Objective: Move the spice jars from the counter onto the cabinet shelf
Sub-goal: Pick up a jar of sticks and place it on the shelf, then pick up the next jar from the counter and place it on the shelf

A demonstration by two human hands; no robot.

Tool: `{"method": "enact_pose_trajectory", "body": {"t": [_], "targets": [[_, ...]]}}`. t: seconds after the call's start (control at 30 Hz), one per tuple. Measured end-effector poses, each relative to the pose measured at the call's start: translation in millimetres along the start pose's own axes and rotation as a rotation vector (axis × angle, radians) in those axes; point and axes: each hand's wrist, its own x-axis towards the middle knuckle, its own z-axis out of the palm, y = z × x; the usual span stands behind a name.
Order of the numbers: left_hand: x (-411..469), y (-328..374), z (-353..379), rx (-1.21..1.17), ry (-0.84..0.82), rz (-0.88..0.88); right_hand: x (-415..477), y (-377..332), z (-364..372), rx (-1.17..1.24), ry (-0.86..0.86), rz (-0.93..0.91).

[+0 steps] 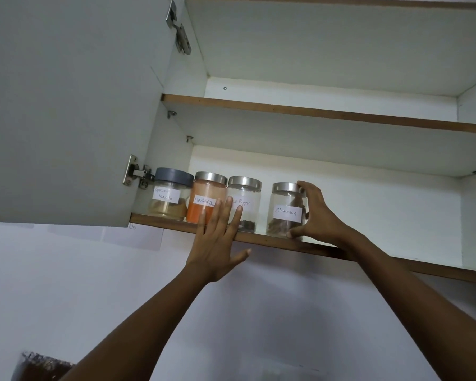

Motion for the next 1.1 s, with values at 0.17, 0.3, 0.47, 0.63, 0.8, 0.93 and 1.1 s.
{"method": "enact_pose_trajectory", "body": {"t": [0.17, 0.3, 0.47, 0.63, 0.8, 0.93, 1.1], "targets": [[0.0, -1.3, 1.9, 0.003, 0.010, 0.008, 6.0, -8.9, 15.6, -0.007, 0.018, -0.024], [-0.3, -1.3, 2.2, 0.016, -0.003, 0.013, 5.9, -10.2, 19.0, -0.027, 0.022, -0.016], [0.9, -1.8, 1.7, 0.001, -0.009, 0.021, -7.7, -11.1, 20.0, -0.045, 0.032, 0.021], [3.5, -4.9, -5.4, -0.069, -0.131, 0.022, -43.5, -21.0, 27.3, -0.060, 0.215, 0.028], [-10.3, 11.0, -34.7, -0.208, -0.244, 0.034, -99.7, -47.3, 47.6, 0.015, 0.261, -0.044], [-77.5, 54.8, -62.8, -0.429, -0.143, 0.100, -149.4, -63.6, 67.8, 0.077, 0.207, -0.026], [-168.3, 92.0, -88.8, -0.666, -0.246, 0.068, -221.2, -76.1, 94.2, 0.164, 0.132, 0.047]]}}
